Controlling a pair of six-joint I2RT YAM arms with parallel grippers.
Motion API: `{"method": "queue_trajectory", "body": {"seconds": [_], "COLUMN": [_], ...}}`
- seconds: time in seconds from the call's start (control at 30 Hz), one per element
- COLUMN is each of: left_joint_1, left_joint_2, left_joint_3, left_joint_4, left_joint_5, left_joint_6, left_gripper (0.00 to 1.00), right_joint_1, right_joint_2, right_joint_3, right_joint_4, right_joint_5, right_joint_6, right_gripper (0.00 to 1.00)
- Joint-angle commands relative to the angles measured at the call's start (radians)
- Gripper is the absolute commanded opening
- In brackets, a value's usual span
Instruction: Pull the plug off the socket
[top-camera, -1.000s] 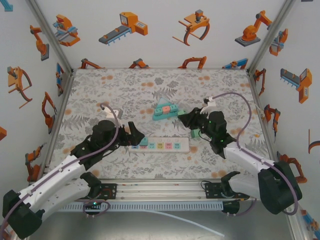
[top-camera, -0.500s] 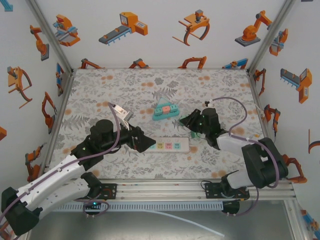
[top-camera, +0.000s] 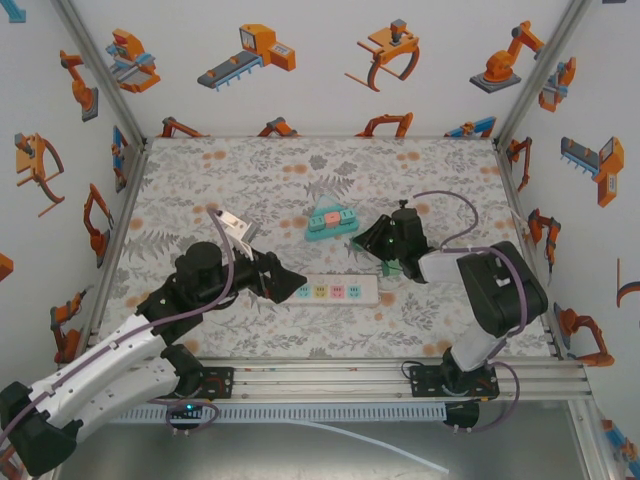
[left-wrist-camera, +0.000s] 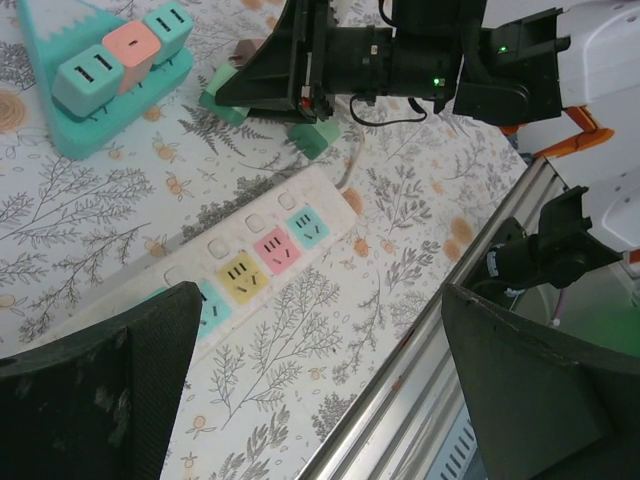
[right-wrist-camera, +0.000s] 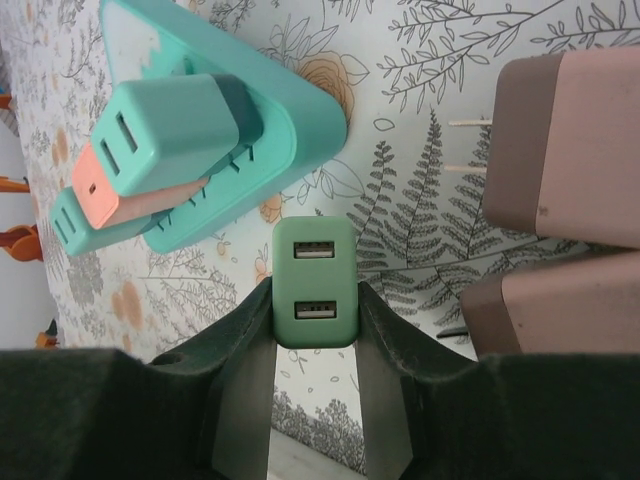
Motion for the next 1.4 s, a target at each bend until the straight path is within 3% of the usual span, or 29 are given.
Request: {"method": "queue_trajectory", "body": {"seconds": [0.0,0.4,0.73,1.37], "left_joint_1": [-0.006,-0.006,-0.005,-0.006], "left_joint_2": [0.001,-0.006,-0.018,-0.041], "left_joint_3": [-0.009,-0.025,-0.045,-0.057], "left_joint_4": [-0.009,-0.029,-0.037,-0.052], "left_joint_5": [-0.022,-0.089,-0.132,-0.244], "left_joint_6": [0.022,0.016,0.002,-0.011], "left_gripper": [0.97,0.97,0.97,0.97], "right_joint_1": [-0.002,-0.002,-0.002,0.009], "right_joint_2": [0.025,0.02,-0.07,-0.401], "right_joint_3": [0.035,0.02,-0.031,-0.037], "right_joint_4": [0.032,0.021,0.009,-0.095], "right_joint_5": [-0.001,0.004,0.012,0.014], "right_joint_6": [0.01,0.006,-0.025,-0.112], "right_gripper": [0.34,0.49,0.61,0.66]}}
